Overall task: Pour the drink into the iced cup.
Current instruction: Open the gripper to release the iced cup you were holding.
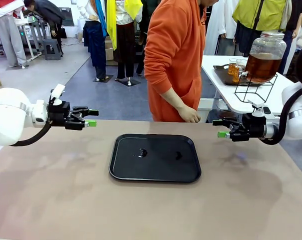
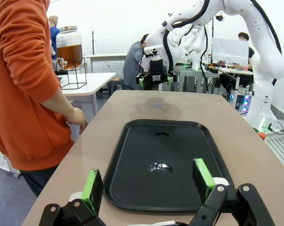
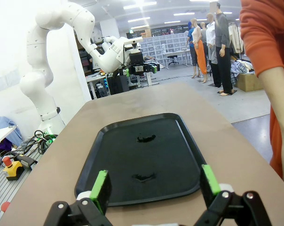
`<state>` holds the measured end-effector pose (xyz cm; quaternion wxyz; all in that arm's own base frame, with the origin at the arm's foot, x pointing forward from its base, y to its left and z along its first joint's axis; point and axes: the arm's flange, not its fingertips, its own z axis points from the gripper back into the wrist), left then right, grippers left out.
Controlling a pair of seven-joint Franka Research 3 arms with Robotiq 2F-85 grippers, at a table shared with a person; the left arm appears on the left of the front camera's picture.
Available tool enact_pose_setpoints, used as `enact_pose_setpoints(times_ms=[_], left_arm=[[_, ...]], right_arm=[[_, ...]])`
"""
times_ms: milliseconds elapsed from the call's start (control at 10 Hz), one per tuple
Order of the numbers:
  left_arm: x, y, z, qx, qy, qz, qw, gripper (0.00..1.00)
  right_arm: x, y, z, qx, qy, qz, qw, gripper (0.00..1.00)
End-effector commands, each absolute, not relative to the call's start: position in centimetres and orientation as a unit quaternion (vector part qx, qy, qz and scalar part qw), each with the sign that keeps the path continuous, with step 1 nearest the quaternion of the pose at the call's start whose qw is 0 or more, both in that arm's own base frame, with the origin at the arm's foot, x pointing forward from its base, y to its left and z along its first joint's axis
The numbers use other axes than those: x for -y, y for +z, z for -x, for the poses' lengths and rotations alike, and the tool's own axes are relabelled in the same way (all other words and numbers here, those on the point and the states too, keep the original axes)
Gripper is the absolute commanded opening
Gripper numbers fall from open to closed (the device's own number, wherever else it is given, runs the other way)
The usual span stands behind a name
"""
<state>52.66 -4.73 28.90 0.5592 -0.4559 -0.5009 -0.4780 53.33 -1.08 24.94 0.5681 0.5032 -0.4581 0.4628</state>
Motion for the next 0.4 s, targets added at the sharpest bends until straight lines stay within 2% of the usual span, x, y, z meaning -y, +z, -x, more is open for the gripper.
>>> enact_pose_setpoints(times_ms=[0, 300], left_arm=[[4.88, 29.32, -52.61, 0.500, -0.477, 0.453, 0.563, 1.00], [4.88, 29.32, -52.61, 0.500, -0.477, 0.453, 0.563, 1.00]], right_arm=[[0.92, 25.24, -53.38, 0.459, 0.463, -0.504, 0.567, 1.00], [0.92, 25.24, -53.38, 0.459, 0.463, -0.504, 0.567, 1.00]])
